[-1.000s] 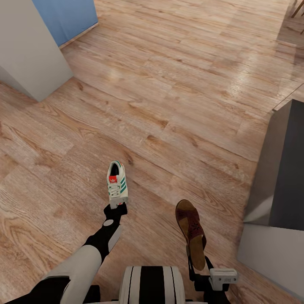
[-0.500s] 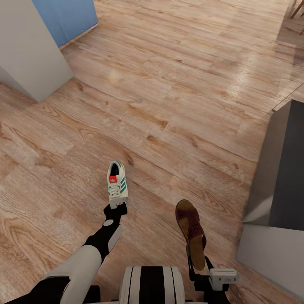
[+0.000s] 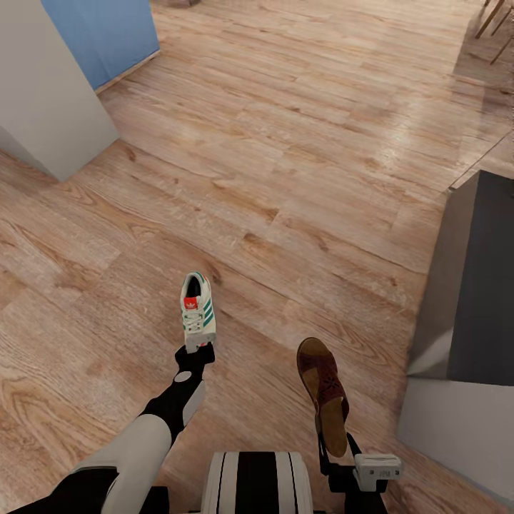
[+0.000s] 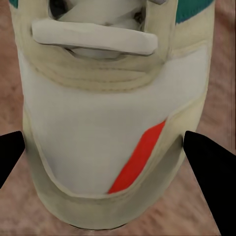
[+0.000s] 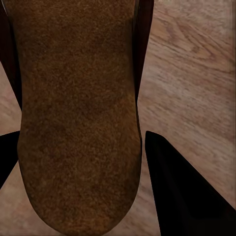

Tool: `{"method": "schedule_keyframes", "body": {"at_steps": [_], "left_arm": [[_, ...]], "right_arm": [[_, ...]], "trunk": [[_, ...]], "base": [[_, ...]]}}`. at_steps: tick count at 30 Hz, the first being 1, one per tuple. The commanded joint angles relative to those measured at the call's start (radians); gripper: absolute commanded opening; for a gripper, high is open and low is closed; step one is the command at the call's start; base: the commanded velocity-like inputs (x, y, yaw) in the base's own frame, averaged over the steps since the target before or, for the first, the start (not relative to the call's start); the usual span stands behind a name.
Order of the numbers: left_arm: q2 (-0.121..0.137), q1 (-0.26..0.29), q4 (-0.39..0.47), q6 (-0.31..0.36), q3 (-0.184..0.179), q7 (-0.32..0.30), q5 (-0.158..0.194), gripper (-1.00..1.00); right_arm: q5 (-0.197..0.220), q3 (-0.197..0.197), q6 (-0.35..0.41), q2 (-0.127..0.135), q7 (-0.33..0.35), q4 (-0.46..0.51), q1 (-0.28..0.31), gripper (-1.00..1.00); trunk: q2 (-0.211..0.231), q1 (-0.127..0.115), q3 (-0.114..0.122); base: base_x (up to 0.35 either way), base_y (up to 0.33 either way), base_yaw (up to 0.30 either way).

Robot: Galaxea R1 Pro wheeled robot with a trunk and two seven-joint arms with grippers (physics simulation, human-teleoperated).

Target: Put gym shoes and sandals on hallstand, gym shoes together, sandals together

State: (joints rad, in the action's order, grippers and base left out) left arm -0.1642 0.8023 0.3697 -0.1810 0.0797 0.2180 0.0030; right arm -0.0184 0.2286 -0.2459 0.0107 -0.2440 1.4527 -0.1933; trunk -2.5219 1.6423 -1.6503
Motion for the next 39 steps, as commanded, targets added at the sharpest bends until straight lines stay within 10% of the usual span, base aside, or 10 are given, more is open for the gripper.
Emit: {"method": "schedule_keyframes", "body": {"at_steps": [1, 39], "left_arm": [[0.0, 0.0, 0.0, 0.0, 0.0, 0.0, 0.0, -1.0], [0.0, 0.0, 0.004, -0.003, 0.0, 0.0, 0.0, -1.0]], "right_arm": [[0.004, 0.0, -0.001, 0.0, 0.002, 0.0, 0.0, -1.0], [0.003, 0.0, -0.001, 0.0, 0.002, 0.0, 0.0, -1.0]], "trunk": [[0.0, 0.0, 0.002], [0.0, 0.0, 0.059]], "base": [[0.0, 0.0, -0.078], [0.0, 0.0, -0.071]]}}
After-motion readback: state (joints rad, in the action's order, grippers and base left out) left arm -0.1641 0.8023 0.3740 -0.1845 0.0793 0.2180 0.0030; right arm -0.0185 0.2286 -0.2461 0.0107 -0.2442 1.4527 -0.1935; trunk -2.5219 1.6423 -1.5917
